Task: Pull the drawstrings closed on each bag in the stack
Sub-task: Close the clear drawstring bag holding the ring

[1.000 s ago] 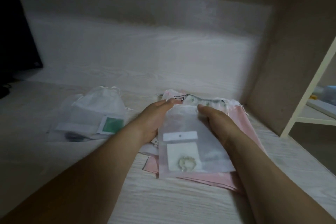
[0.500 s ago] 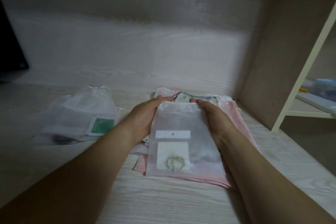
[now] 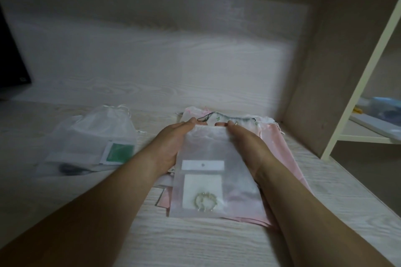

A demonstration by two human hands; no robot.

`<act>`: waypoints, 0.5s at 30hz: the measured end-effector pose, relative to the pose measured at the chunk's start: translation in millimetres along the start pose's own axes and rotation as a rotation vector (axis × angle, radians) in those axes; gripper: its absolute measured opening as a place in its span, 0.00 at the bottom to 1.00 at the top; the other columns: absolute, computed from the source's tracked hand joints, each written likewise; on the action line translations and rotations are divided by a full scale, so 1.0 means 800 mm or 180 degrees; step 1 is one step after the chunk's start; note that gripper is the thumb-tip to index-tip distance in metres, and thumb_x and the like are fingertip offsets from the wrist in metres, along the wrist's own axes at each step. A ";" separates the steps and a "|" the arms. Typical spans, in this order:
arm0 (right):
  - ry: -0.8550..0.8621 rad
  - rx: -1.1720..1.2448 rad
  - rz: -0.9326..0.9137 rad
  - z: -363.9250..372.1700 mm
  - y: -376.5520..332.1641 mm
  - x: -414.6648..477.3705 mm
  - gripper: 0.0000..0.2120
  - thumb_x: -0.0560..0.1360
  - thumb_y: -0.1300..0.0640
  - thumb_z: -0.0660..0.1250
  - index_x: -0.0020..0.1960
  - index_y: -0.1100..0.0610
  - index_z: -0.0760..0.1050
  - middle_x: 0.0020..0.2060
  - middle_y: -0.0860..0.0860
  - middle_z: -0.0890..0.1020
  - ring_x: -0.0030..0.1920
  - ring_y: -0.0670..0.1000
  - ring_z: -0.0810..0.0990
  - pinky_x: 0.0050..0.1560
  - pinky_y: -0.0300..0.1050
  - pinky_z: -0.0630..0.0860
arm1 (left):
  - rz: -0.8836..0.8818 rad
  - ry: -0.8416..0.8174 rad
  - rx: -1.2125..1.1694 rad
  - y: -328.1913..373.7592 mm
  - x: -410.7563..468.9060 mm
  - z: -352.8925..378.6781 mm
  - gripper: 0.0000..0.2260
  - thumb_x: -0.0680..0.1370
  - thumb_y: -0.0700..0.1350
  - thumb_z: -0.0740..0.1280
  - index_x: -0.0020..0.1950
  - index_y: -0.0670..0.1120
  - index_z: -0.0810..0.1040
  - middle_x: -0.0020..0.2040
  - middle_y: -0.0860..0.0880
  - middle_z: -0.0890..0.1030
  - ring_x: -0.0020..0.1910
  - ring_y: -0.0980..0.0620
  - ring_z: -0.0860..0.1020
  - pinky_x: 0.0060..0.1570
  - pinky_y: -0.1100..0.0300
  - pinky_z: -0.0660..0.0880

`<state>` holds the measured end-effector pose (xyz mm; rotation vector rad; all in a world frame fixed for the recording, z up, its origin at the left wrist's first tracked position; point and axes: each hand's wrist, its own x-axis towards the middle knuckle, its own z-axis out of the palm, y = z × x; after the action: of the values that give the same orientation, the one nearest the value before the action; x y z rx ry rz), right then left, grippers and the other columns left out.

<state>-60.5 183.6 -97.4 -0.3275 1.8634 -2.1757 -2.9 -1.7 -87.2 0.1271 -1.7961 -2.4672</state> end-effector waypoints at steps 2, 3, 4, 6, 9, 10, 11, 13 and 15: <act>0.0061 0.0092 0.0096 -0.001 0.001 0.002 0.18 0.84 0.49 0.61 0.62 0.57 0.84 0.53 0.56 0.88 0.52 0.54 0.88 0.47 0.45 0.82 | -0.0071 0.0042 -0.0061 0.001 0.001 0.000 0.16 0.85 0.49 0.62 0.64 0.41 0.83 0.59 0.37 0.84 0.48 0.45 0.84 0.46 0.57 0.82; 0.0059 0.0208 0.0164 0.000 0.001 0.003 0.18 0.84 0.49 0.60 0.63 0.56 0.83 0.54 0.57 0.88 0.53 0.55 0.88 0.47 0.45 0.82 | -0.0102 0.0041 -0.0074 0.002 0.000 0.000 0.16 0.85 0.50 0.62 0.63 0.42 0.84 0.58 0.38 0.85 0.48 0.45 0.85 0.47 0.56 0.82; 0.0040 0.0389 0.0220 0.001 0.000 0.001 0.18 0.84 0.50 0.60 0.64 0.56 0.83 0.55 0.58 0.87 0.53 0.56 0.87 0.48 0.47 0.82 | -0.0128 0.0030 -0.0103 0.002 0.001 -0.001 0.16 0.85 0.51 0.61 0.62 0.44 0.84 0.56 0.40 0.86 0.49 0.46 0.85 0.48 0.55 0.81; 0.0024 0.0784 0.0377 0.002 -0.003 0.001 0.16 0.84 0.49 0.60 0.62 0.54 0.84 0.55 0.58 0.87 0.51 0.58 0.87 0.51 0.50 0.82 | -0.0159 -0.0004 -0.0264 0.003 0.002 -0.002 0.17 0.86 0.52 0.60 0.63 0.45 0.84 0.54 0.44 0.87 0.47 0.48 0.85 0.49 0.55 0.81; -0.0005 0.1230 0.0630 0.004 -0.011 -0.007 0.14 0.84 0.49 0.61 0.53 0.53 0.84 0.47 0.57 0.88 0.44 0.58 0.88 0.52 0.54 0.79 | -0.0157 -0.0014 -0.0591 0.003 0.004 -0.004 0.18 0.87 0.53 0.56 0.61 0.46 0.82 0.53 0.47 0.86 0.46 0.50 0.85 0.50 0.56 0.81; 0.0040 0.1322 0.0649 0.004 -0.014 -0.009 0.14 0.84 0.49 0.61 0.50 0.54 0.83 0.46 0.57 0.87 0.43 0.58 0.87 0.52 0.54 0.78 | -0.0131 0.0014 -0.0666 0.003 0.005 -0.006 0.18 0.87 0.53 0.55 0.59 0.46 0.81 0.54 0.47 0.86 0.47 0.50 0.85 0.49 0.56 0.81; 0.0132 0.1341 0.0611 0.004 -0.015 -0.009 0.15 0.84 0.50 0.60 0.47 0.54 0.81 0.46 0.56 0.86 0.43 0.58 0.86 0.52 0.53 0.78 | -0.0114 0.0052 -0.0739 0.003 0.007 -0.008 0.18 0.87 0.54 0.55 0.57 0.46 0.81 0.54 0.48 0.86 0.47 0.51 0.86 0.48 0.56 0.82; 0.0287 0.1440 0.0550 -0.001 -0.009 -0.004 0.18 0.85 0.51 0.57 0.41 0.56 0.75 0.46 0.55 0.84 0.43 0.56 0.84 0.51 0.52 0.78 | -0.0132 0.0119 -0.0913 0.002 0.009 -0.011 0.19 0.87 0.54 0.54 0.49 0.45 0.78 0.54 0.47 0.87 0.48 0.52 0.86 0.47 0.55 0.81; 0.0457 0.1667 0.0494 -0.002 -0.009 -0.004 0.20 0.85 0.52 0.57 0.36 0.55 0.68 0.39 0.54 0.82 0.40 0.55 0.83 0.52 0.50 0.77 | -0.0122 0.0185 -0.1133 0.002 0.011 -0.013 0.21 0.87 0.53 0.53 0.40 0.45 0.73 0.54 0.44 0.87 0.52 0.49 0.86 0.50 0.51 0.80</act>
<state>-58.4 187.2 -90.4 0.0775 1.2537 -2.5143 -10.5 -13.0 -88.7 0.2059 -1.3171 -2.7296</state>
